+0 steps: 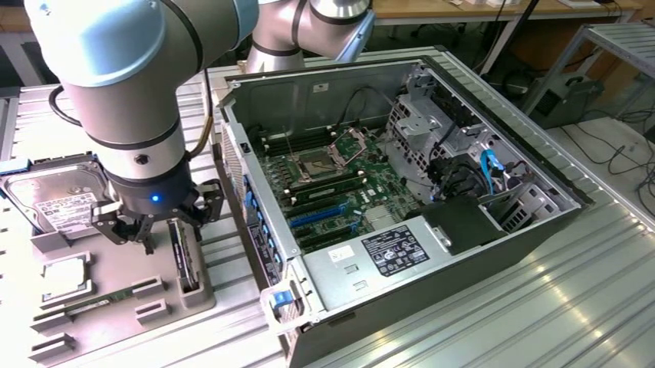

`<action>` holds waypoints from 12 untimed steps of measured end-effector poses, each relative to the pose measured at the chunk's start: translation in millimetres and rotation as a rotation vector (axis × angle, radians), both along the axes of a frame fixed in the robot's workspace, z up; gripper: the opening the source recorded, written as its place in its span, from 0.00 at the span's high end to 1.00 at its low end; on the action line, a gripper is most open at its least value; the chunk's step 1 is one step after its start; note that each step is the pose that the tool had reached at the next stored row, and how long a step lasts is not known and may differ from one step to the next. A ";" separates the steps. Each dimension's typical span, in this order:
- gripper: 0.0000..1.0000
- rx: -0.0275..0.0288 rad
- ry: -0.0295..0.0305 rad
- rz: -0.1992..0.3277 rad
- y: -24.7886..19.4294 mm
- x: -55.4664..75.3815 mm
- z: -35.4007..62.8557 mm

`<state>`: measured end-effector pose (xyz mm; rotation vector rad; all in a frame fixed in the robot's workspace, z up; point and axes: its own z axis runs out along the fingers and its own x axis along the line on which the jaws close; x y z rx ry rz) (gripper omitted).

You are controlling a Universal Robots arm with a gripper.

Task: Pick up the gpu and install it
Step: 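Pick up the gpu and move the gpu toward the slot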

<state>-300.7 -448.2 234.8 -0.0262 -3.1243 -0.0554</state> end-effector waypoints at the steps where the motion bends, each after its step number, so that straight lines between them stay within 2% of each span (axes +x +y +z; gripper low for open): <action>1: 0.34 0.0000 0.0001 0.000 0.0 0.0 0.0; 4: 0.34 -0.0006 -0.0001 0.000 0.0 0.2 -0.2; 8: 0.34 -0.0045 0.0002 0.000 -0.1 0.7 -1.6; 12: 0.34 -0.0048 0.0000 0.000 -2.1 0.7 -2.8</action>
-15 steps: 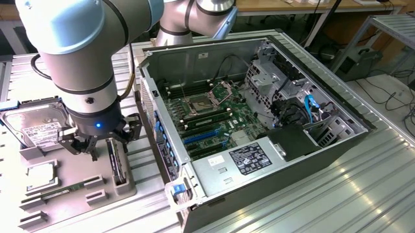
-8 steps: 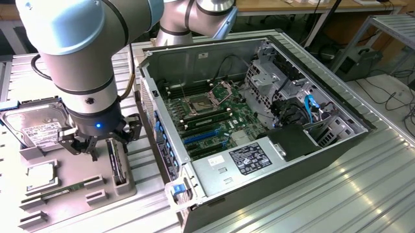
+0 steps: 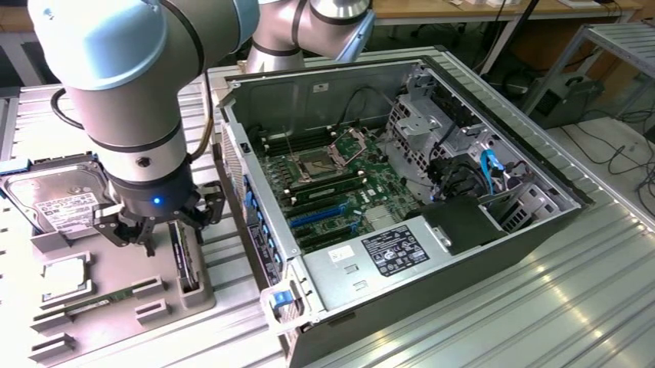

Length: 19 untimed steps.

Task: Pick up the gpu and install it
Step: 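Pick up the gpu and move the gpu toward the slot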

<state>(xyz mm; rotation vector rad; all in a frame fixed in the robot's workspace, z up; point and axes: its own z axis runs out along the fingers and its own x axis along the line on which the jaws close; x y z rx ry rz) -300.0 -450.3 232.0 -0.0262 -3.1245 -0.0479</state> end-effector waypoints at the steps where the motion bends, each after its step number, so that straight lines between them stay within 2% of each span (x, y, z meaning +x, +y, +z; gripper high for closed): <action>1: 0.34 0.0001 -0.0002 0.000 -0.1 0.0 -0.5; 3: 0.35 -0.0005 0.0000 0.000 -0.2 0.5 -1.3; 4: 0.42 -0.0008 0.0000 0.000 -0.2 0.9 -1.8; 5: 0.42 -0.0010 -0.0001 0.000 -0.2 1.1 -2.3; 6: 0.49 -0.0012 -0.0005 0.000 -0.1 1.2 -2.9; 12: 0.49 -0.0021 -0.0010 0.000 -0.2 2.5 -9.6; 16: 0.50 -0.0023 -0.0008 0.000 -0.2 2.4 -10.1; 17: 0.64 -0.0022 -0.0010 0.000 -0.2 2.5 -10.2; 19: 0.73 -0.0020 -0.0010 0.000 -0.2 2.7 -10.3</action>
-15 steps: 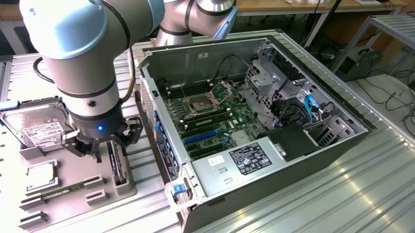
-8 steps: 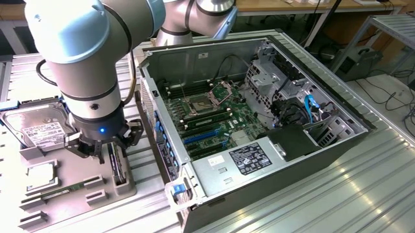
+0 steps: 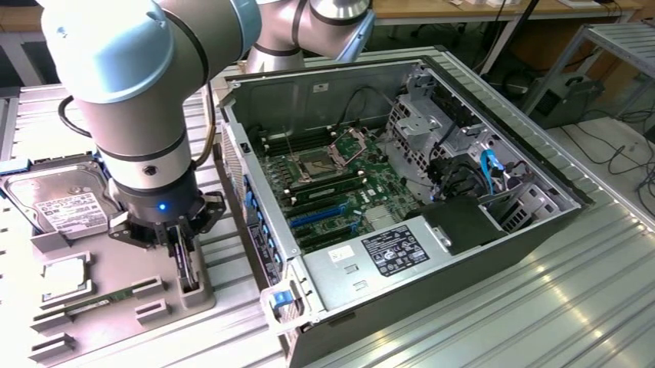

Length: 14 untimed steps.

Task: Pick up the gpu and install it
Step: 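Pick up the gpu and move the gpu toward the slot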

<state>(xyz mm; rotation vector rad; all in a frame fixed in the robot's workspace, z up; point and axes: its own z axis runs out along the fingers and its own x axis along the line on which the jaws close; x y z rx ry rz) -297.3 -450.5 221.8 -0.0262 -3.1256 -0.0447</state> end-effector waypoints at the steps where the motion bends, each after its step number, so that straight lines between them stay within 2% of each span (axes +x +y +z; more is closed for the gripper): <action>1: 0.73 0.0000 0.0000 0.000 0.0 0.1 0.0; 14: 0.73 0.0002 -0.0002 0.000 0.0 0.2 0.4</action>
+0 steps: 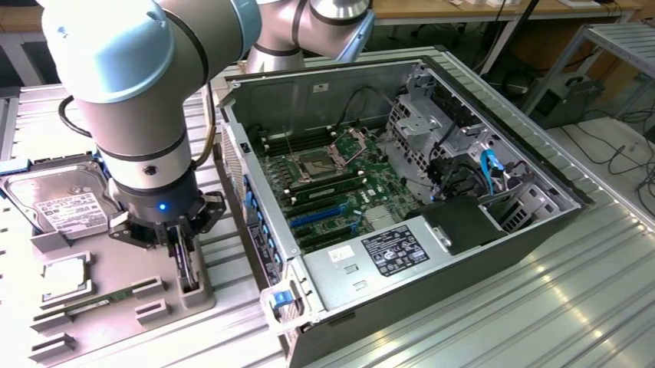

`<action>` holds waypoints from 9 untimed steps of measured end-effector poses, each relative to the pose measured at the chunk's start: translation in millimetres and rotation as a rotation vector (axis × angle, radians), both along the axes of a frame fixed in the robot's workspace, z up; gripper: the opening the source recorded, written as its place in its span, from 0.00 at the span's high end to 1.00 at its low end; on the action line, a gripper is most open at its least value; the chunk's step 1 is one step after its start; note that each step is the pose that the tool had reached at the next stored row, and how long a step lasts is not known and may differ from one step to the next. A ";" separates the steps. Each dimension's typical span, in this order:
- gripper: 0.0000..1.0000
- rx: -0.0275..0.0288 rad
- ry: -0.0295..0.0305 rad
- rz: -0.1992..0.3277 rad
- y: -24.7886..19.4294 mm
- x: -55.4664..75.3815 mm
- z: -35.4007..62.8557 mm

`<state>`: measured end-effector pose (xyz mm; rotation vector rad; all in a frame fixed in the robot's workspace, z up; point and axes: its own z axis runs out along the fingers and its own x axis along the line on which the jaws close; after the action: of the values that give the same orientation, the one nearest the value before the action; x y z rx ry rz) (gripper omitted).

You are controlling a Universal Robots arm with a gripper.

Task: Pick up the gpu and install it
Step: 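Pick up the gpu and move the gpu toward the slot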

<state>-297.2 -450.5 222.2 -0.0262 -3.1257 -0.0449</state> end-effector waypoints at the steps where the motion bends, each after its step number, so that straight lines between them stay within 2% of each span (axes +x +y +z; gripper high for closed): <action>1: 0.73 -0.0001 0.0002 0.000 0.0 0.0 1.2; 9: 0.73 -0.0001 0.0002 0.000 0.0 -0.1 17.7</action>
<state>-297.2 -450.5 239.9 -0.0263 -3.1255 -0.0447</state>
